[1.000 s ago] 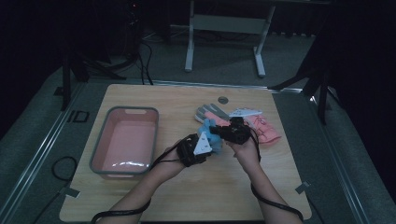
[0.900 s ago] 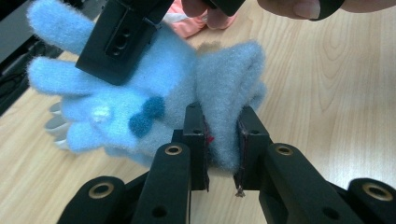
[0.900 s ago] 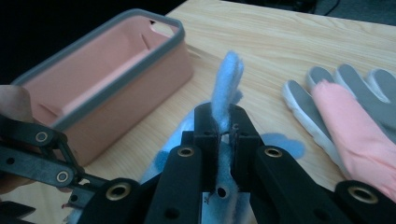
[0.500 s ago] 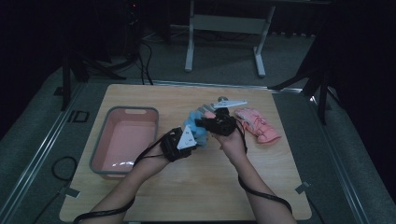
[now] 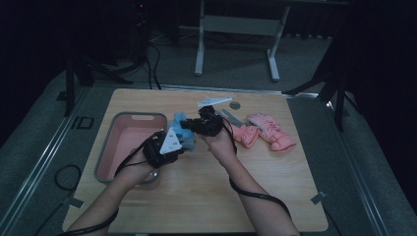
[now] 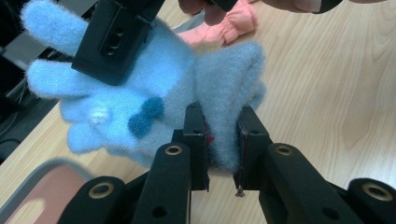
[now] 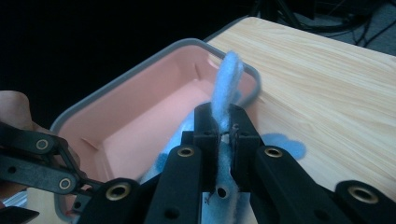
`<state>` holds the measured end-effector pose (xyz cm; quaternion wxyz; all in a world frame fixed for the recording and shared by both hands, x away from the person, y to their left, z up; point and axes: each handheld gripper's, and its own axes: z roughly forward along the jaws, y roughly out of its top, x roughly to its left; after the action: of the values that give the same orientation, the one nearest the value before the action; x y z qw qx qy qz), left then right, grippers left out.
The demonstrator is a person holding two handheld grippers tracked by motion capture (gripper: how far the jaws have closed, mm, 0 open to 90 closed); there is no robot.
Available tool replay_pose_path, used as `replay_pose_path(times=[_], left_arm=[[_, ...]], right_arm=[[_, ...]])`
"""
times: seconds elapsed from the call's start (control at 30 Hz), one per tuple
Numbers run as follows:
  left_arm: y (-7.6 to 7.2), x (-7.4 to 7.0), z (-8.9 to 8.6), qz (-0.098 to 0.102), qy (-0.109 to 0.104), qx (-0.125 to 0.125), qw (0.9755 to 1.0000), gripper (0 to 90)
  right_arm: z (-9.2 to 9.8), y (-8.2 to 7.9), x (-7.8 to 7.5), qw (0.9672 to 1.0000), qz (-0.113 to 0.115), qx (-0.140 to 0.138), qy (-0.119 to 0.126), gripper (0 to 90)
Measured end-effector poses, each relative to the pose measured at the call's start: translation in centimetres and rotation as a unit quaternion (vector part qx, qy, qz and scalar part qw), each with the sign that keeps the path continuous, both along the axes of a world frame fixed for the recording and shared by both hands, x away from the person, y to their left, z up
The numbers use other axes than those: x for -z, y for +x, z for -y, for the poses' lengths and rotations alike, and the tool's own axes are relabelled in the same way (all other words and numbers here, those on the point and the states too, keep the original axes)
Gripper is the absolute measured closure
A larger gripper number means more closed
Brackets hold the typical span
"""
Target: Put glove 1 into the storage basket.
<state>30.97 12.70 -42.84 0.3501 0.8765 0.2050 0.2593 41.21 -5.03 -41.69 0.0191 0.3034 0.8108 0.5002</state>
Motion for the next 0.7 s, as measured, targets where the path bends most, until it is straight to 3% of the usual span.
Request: replay_pose_path(times=[0.37, 0.47, 0.7], left_arm=[[-1.4, -0.5, -4.6, 0.002, 0.011, -0.046, 0.9989, 78.5], [-1.9, -0.4, -6.4, -0.002, 0.008, -0.064, 0.9979, 78.5], [-2.6, 0.6, -9.3, -0.017, 0.009, -0.096, 0.9953, 78.5]], right_arm=[[-6.1, 0.1, -0.6, 0.9991, -0.003, -0.043, 0.002, 84.5], [-8.6, 0.0, -0.6, 0.9982, -0.005, -0.06, 0.001, 84.5], [-11.8, -0.1, 0.2, 0.9966, -0.013, -0.082, -0.005, 84.5]])
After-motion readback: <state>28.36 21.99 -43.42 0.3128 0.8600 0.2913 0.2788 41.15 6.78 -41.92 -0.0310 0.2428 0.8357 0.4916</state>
